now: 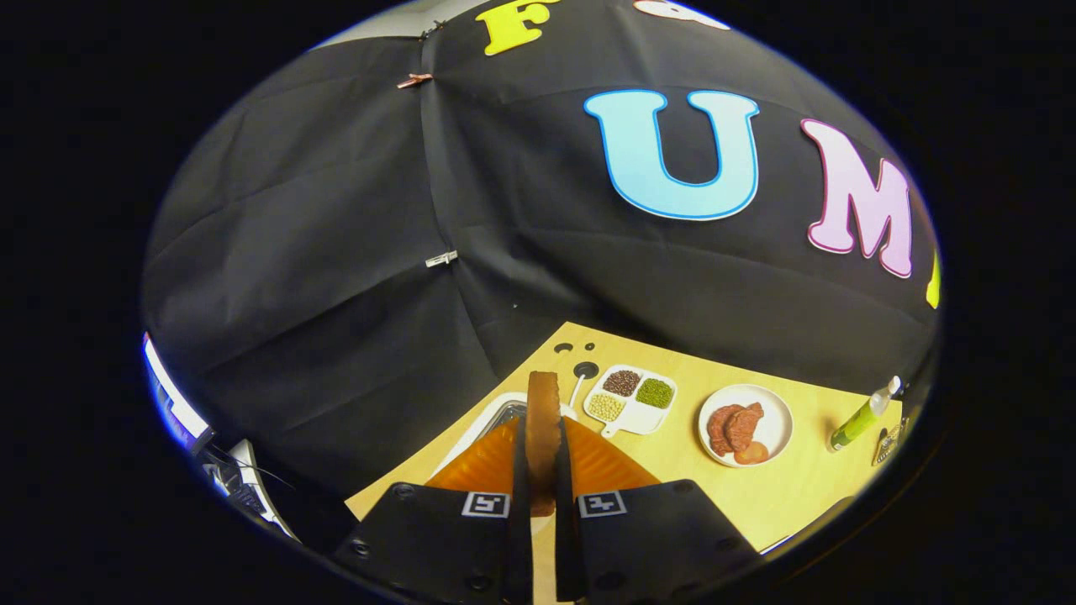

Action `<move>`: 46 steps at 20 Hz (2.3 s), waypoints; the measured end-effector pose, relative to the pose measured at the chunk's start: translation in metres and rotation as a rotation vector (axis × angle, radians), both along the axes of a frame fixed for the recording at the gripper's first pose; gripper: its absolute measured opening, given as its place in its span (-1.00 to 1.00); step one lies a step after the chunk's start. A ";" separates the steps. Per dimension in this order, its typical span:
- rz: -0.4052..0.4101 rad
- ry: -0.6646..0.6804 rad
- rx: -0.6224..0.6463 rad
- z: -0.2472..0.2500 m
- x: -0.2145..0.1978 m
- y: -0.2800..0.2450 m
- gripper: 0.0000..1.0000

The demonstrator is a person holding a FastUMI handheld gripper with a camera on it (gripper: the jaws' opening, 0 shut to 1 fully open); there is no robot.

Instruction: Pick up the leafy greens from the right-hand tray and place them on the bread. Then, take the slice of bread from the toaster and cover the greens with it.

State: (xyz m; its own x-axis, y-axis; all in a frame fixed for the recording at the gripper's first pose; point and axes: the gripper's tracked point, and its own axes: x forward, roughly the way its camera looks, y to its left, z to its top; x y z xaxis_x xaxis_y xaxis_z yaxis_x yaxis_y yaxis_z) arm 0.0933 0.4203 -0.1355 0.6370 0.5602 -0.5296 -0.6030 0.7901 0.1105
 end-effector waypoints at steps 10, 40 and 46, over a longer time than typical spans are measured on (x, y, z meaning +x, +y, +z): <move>-0.093 0.103 -0.005 -0.051 -0.028 -0.124 -0.70; -0.445 0.366 -0.056 -0.201 -0.059 -0.317 0.00; -0.456 0.324 -0.054 -0.181 -0.066 -0.324 1.00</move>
